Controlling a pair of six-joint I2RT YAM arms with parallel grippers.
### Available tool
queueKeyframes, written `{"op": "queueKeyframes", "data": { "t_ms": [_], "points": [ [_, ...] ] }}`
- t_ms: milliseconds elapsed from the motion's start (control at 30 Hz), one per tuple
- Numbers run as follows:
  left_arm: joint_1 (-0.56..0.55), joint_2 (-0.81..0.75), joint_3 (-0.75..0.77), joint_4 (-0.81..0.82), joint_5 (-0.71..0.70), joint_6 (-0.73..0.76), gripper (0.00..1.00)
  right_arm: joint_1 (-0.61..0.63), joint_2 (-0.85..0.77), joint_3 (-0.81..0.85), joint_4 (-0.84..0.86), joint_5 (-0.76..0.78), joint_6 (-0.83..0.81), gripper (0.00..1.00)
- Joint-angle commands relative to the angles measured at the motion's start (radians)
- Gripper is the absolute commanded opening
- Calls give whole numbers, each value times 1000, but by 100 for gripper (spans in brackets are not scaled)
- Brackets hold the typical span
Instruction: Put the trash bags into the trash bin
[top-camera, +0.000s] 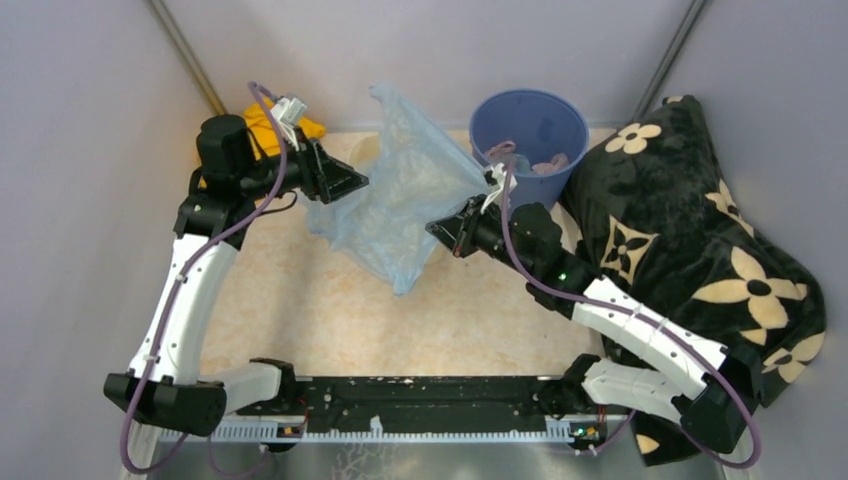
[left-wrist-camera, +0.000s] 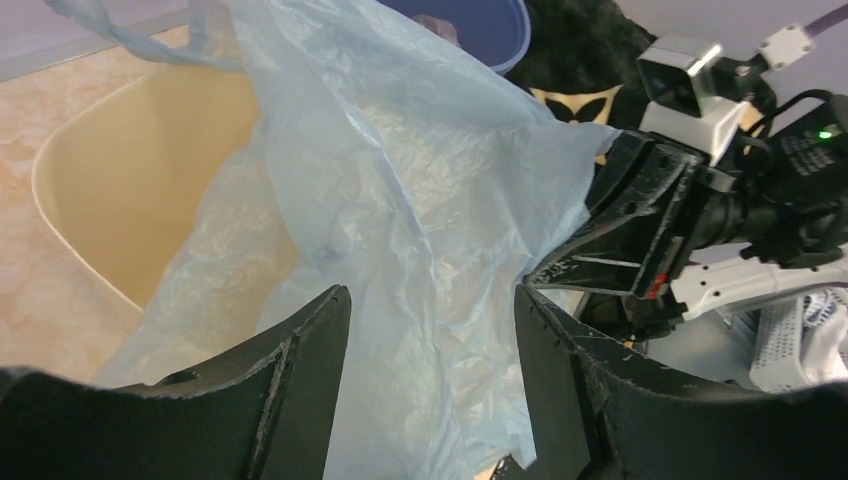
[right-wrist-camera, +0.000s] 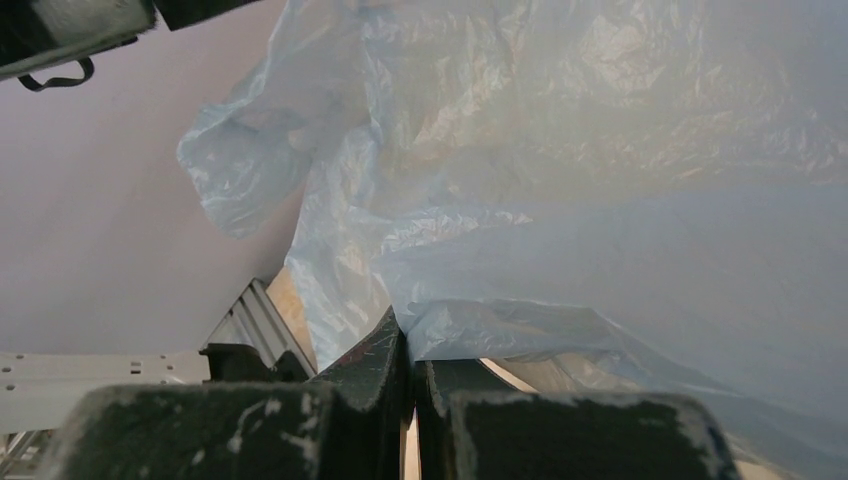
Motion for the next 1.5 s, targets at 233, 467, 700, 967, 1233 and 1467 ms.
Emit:
{"op": "queueKeyframes", "data": {
  "t_ms": [233, 467, 700, 967, 1233, 1467],
  "points": [
    [-97, 88, 121, -190, -285, 191, 68, -17, 82, 177, -69, -50, -62, 0],
    [-108, 125, 118, -199, -388, 205, 62, -21, 93, 171, -64, -70, -59, 0],
    [-108, 155, 152, -214, -443, 184, 16, -40, 43, 166, -94, -94, -70, 0],
    [-107, 148, 232, -228, -447, 166, 17, -174, -122, 125, -203, -133, -76, 0],
    [-75, 149, 301, -220, -383, 147, 18, -321, -206, 60, -244, -196, -64, 0],
    [-44, 138, 357, -267, -456, 166, 20, -402, -217, 36, -247, -239, -61, 0]
  ]
}}
